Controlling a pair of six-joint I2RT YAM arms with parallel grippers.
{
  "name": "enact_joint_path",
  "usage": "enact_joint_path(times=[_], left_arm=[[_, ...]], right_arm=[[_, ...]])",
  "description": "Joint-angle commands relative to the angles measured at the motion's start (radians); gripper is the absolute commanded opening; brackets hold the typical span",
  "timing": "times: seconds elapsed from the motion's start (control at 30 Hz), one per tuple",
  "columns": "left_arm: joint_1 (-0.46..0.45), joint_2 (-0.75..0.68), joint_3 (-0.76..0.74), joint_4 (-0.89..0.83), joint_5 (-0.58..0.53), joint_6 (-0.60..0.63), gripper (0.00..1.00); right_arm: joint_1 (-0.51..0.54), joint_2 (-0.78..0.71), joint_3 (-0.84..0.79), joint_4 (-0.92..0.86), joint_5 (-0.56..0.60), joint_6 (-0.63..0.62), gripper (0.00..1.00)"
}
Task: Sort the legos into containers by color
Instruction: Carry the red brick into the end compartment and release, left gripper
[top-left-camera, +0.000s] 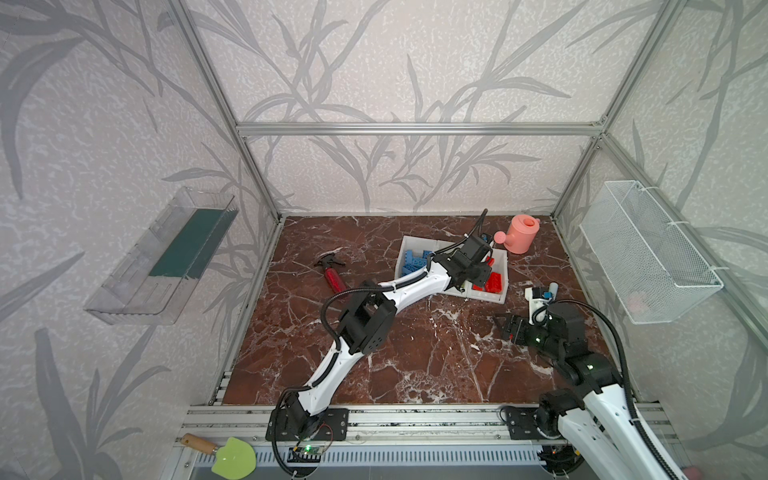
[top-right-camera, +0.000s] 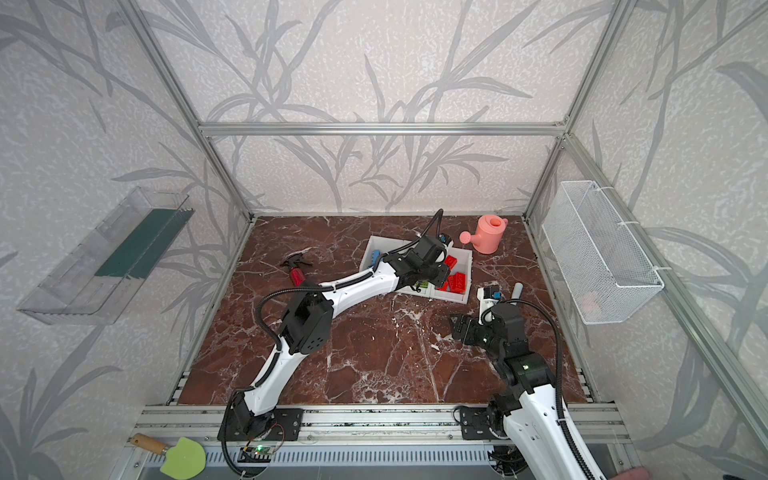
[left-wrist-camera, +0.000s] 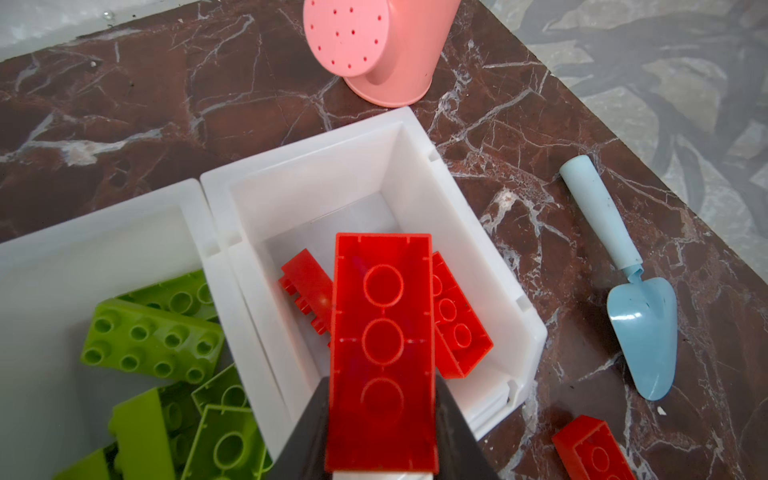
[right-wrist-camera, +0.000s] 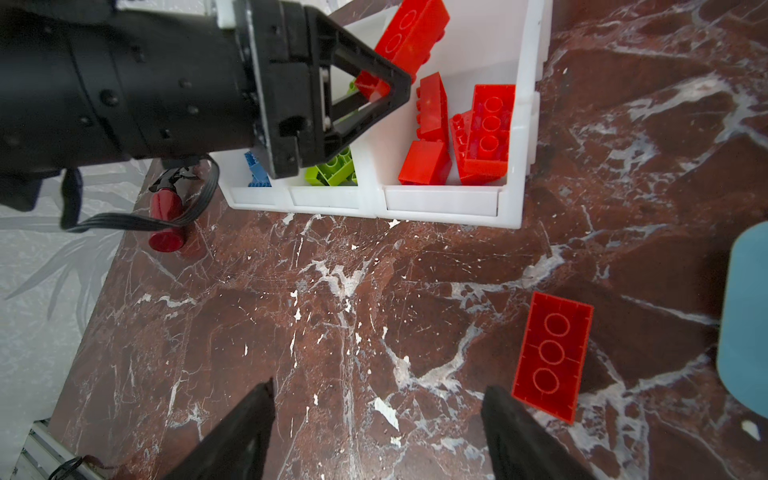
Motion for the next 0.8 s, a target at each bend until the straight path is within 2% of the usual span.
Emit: enact_joint_path(times=[0.0,0.13,0.3,0.4,0.57,0.77], left_arm=[[0.002,0.042,0.092,-0.086,0.007,-0.01,0.3],[0.009,0.059,0.121,-0.103,0.006,-0.026,0.36],[0.012,0.046,0.12,-0.112,-0.01,-0.025,0.58],[0.012,0.018,0.093,-0.105,-0.019,-0.028,0.65],[0.011,-0.093,-0.033,-0.047,-0.043,-0.039,0.71],[0.01,-0.318,-0.302,0.091,-0.066,-0.081,0.74]], right_arm=[[0.0,0.002,-0.007,0.028,-0.027,0.008,0.79],[0.002,0.004,-0.004,0.014,-0.033,0.002,0.79],[0.002,-0.002,0.005,-0.006,-0.02,-0.003,0.79],[0.002,0.0,0.005,-0.021,-0.01,0.012,0.8],[0.002,0.021,0.021,-0.082,0.047,0.046,0.8],[0.002,0.067,0.069,-0.154,0.153,0.07,0.81]])
